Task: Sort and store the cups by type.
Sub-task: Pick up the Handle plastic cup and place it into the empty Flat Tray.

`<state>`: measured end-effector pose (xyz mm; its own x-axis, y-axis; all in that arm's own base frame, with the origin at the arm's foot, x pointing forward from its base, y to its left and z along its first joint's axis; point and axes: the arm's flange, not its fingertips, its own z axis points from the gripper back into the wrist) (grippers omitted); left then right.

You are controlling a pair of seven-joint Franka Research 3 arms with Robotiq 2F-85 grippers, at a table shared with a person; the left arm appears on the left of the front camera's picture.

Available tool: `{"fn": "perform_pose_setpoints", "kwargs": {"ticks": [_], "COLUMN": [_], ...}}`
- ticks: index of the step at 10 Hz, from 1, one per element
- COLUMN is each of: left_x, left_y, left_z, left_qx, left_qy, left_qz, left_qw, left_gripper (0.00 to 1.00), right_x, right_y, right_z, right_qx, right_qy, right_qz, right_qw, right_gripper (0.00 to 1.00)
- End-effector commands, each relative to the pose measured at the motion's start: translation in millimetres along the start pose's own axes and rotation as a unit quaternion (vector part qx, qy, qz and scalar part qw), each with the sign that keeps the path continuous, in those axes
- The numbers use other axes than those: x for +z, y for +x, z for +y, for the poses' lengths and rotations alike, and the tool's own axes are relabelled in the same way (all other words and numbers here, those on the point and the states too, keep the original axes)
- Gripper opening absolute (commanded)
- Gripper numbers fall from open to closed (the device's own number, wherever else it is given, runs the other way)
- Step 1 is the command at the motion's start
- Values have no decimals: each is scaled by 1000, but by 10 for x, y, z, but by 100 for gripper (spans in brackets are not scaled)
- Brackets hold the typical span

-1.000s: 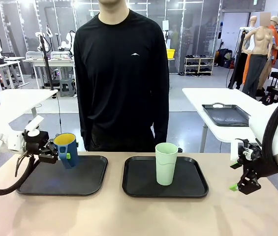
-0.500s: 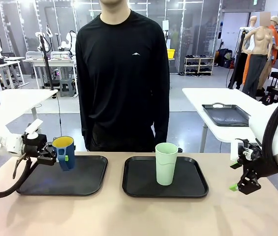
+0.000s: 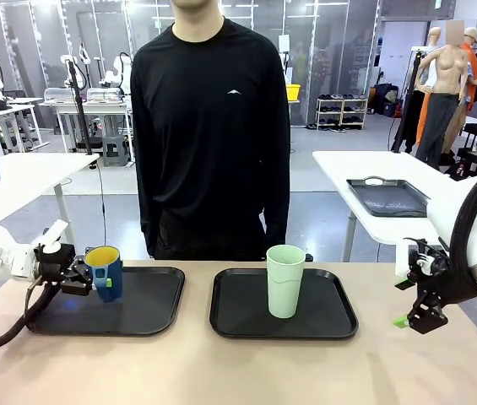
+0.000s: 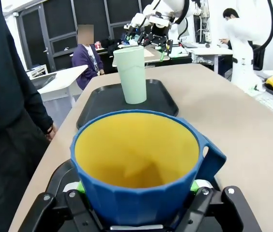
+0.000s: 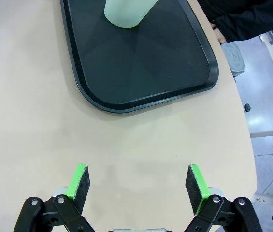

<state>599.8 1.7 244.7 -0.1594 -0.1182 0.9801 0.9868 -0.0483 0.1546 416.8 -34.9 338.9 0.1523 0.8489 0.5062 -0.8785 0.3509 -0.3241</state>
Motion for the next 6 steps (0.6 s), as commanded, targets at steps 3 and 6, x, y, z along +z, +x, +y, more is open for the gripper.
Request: {"fn": "perform_pose_setpoints", "kwargs": {"ticks": [3,6], "left_x": [79,101], "left_y": [-200,-320], "left_z": [76,78], "left_qx": [-28,-29], "left_qy": [-19,-12], "left_qz": [-6,-9], "left_qw": [999,999], "left_gripper": [75,75], "right_x": [-13,-13], "right_y": [2,2], "right_z": [0,0], "right_qx": [-3,-3], "right_qy": [-6,-6], "right_qz": [2,2], "right_qw": [1000,1000], "right_gripper": [100,100]}}
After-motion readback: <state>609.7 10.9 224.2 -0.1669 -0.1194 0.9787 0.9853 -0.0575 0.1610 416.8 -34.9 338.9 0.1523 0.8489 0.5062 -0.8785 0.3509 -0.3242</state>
